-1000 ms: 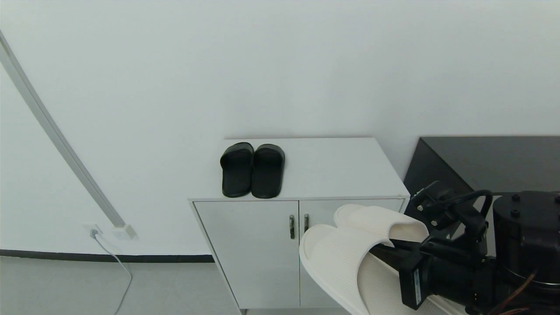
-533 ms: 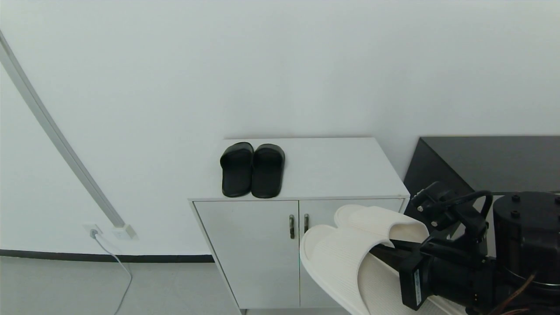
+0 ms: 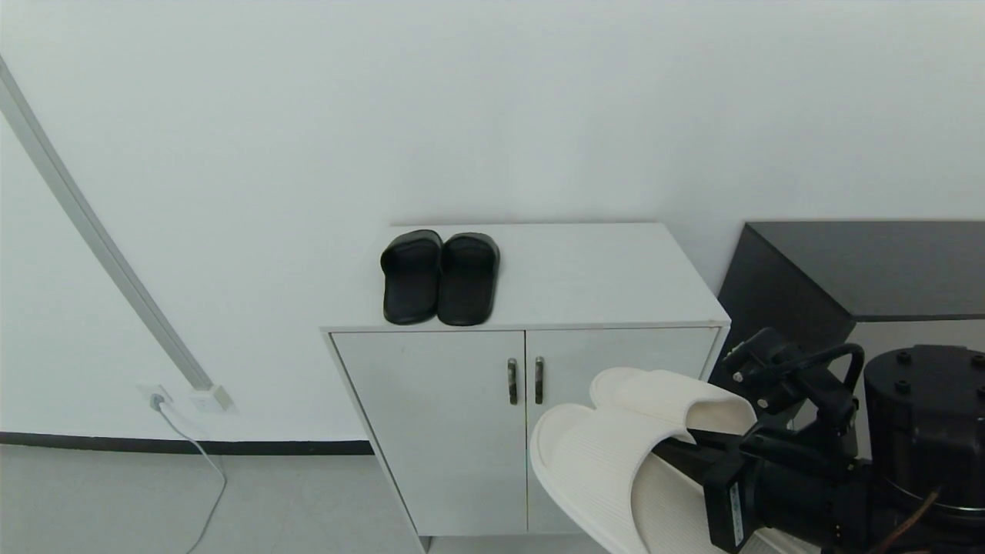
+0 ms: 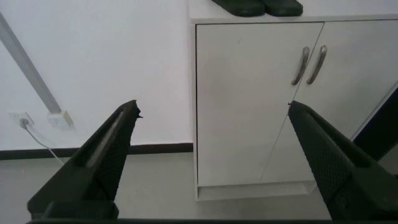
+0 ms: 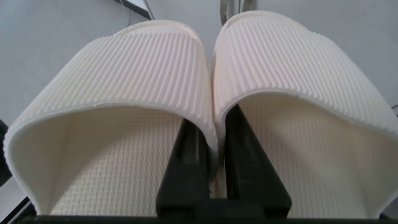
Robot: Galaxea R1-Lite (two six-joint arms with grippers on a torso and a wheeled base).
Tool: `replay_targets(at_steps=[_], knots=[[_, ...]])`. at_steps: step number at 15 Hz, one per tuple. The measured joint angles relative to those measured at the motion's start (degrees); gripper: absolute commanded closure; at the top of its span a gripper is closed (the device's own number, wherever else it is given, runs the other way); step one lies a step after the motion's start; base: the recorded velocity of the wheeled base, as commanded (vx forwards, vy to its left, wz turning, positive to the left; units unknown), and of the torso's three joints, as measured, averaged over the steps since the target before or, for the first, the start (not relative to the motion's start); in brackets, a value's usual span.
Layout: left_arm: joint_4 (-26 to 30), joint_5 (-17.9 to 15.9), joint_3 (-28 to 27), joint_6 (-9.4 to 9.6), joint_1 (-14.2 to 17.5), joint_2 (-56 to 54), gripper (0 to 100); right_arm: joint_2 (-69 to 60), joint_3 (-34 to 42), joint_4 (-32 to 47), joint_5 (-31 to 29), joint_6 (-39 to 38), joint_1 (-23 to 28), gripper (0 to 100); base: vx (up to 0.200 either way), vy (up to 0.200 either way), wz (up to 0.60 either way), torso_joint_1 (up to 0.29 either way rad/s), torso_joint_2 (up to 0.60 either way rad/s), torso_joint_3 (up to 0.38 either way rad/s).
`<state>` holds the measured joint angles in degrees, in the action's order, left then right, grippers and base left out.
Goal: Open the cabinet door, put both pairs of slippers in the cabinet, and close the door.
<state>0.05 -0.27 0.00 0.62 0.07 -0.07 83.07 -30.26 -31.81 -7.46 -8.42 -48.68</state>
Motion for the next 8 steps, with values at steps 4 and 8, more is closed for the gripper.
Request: replay_targets(at_steps=[4, 8], knots=[[0.00, 0.00, 0.00, -0.02, 0.00, 0.00, 0, 0.00, 0.18, 0.01, 0.00, 0.17, 0.00, 100, 0.000, 0.000, 0.00, -0.226, 0.54, 0.310], [0.02, 0.00, 0.00, 0.00, 0.00, 0.00, 0, 0.00, 0.28, 0.01, 0.00, 0.17, 0.02, 100, 0.000, 0.000, 0.00, -0.225, 0.54, 0.316]])
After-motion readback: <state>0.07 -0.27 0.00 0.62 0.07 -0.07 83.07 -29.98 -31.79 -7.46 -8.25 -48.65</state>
